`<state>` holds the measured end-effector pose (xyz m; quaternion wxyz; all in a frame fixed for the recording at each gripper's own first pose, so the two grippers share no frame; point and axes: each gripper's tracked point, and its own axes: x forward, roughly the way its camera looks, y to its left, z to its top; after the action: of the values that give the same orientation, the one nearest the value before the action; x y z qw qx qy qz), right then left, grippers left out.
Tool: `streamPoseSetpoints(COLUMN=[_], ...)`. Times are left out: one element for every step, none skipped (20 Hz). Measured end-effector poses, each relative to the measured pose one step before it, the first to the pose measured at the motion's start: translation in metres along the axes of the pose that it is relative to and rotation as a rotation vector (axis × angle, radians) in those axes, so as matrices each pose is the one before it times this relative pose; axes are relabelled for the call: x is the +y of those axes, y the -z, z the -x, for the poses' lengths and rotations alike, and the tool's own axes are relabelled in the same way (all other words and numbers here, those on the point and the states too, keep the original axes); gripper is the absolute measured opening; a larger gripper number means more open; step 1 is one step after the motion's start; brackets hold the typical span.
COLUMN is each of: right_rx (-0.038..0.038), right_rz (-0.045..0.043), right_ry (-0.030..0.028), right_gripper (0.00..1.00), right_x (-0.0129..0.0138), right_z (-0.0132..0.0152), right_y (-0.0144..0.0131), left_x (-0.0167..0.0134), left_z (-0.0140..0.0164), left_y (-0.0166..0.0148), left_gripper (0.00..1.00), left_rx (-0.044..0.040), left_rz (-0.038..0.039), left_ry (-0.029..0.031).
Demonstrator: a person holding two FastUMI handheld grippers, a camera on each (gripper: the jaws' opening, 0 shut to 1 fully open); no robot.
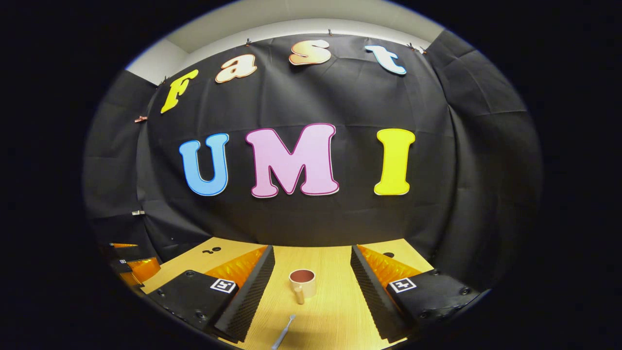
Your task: Put the toothbrush and toothpaste on the desktop into the cup, then pick up the cup and place it on the coaster on the desktop.
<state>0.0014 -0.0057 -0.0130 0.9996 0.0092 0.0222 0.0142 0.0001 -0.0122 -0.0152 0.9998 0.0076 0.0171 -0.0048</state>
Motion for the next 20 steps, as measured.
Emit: streamPoseSetpoints(right_rx=[-0.00057, -0.00026, 0.00393, 0.00536, 0.00192, 0.00254, 0.00439, 0.00719, 0.00897, 0.01086, 0.0099, 0.00948, 0.01079, 0.01194, 0.0123, 0.01389, 0.0145, 0.01413, 0.01372, 0.0162], right_rz=[-0.00316, -0.00045, 0.00093, -0.00115, -0.00434, -0.00503, -0.00254, -0.00053, 0.00035, 0.00257, 0.003, 0.00114, -0.00084, -0.00201, -0.00231, -0.00212, -0.00143, -0.00075, -0.00063, -0.00329], right_ry=[-0.00069, -0.00155, -0.00285, -0.00087, -0.00038, 0.00037, -0.00013, -0.00094, -0.00089, 0.00114, -0.00163, -0.00405, -0.00462, -0.00451, -0.00543, -0.00523, -0.00383, -0.001, 0.00234, 0.00565], right_gripper=[0.96, 0.96, 0.96, 0.96, 0.96, 0.96, 0.96, 0.96, 0.96, 0.96, 0.96, 0.97, 0.96, 0.97, 0.97, 0.97, 0.97, 0.97, 0.97, 0.97], right_x=[-0.00083, -0.00125, -0.00046, -0.00081, -0.00154, -0.00122, -0.00108, -0.0013, -0.00154, -0.00221, -0.00234, -0.00091, -0.00197, -0.00143, -0.00126, -0.00162, -0.00289, -0.00324, -0.00346, -0.00485], right_z=[-0.00042, -0.00032, -0.0005, -0.00099, 0.00038, -0.00033, -0.00121, -0.00133, -0.00094, -0.001, -0.0019, -0.00122, -0.00097, -0.0011, -0.00091, -0.00112, -0.00209, -0.00207, -0.00217, -0.0023], right_y=[0.00037, 0.00051, 0.0021, 0.00197, 0.0003, 0.00101, 0.00203, 0.00296, 0.00287, 0.00379, 0.00366, 0.00427, 0.00471, 0.00479, 0.00484, 0.00506, 0.00507, 0.00537, 0.00421, 0.00486], left_x=[-0.00113, -0.00075, 0.00002, -0.00119, -0.00233, -0.00134, -0.00145, -0.0028, -0.00267, -0.00102, -0.00101, -0.00251, -0.00211, -0.00263, -0.00184, -0.00113, -0.0007, -0.00117, -0.00169, -0.00092], left_z=[-0.00165, -0.00187, -0.00288, -0.00187, -0.00205, -0.00278, -0.00309, -0.00311, -0.00393, -0.00376, -0.00577, -0.00526, -0.0056, -0.00762, -0.00829, -0.00748, -0.00854, -0.00901, -0.00728, -0.00973], left_y=[0.00298, 0.00268, 0.00542, 0.00509, 0.00716, 0.00446, 0.00741, 0.00766, 0.01039, 0.00867, 0.01317, 0.01264, 0.01327, 0.01324, 0.01424, 0.01413, 0.0127, 0.01291, 0.00915, 0.0093], left_gripper=[0.98, 0.98, 0.98, 0.98, 0.98, 0.98, 0.98, 0.98, 0.98, 0.98, 0.98, 0.98, 0.98, 0.99, 0.99, 0.98, 0.99, 0.99, 0.99, 0.99], left_rx=[0.00118, 0.00588, 0.01149, 0.01358, 0.01563, 0.01159, 0.0131, 0.01989, 0.02257, 0.0219, 0.02772, 0.02835, 0.02854, 0.02772, 0.03402, 0.03614, 0.03725, 0.03347, 0.02909, 0.02879], left_rz=[-0.00262, -0.00369, -0.00154, 0.00125, 0.00322, 0.0025, 0.00344, 0.00437, 0.00095, -0.00497, -0.01273, -0.01109, -0.00816, -0.00471, 0.00007, 0.00243, 0.00427, 0.00649, 0.00572, 0.00417], left_ry=[0.00183, 0.00047, 0.00202, 0.00451, 0.00716, 0.00613, 0.01047, 0.01231, 0.01126, 0.00195, 0.00144, 0.00511, 0.00511, 0.00315, 0.00061, -0.00015, -0.00414, -0.00312, 0.00229, -0.00103])
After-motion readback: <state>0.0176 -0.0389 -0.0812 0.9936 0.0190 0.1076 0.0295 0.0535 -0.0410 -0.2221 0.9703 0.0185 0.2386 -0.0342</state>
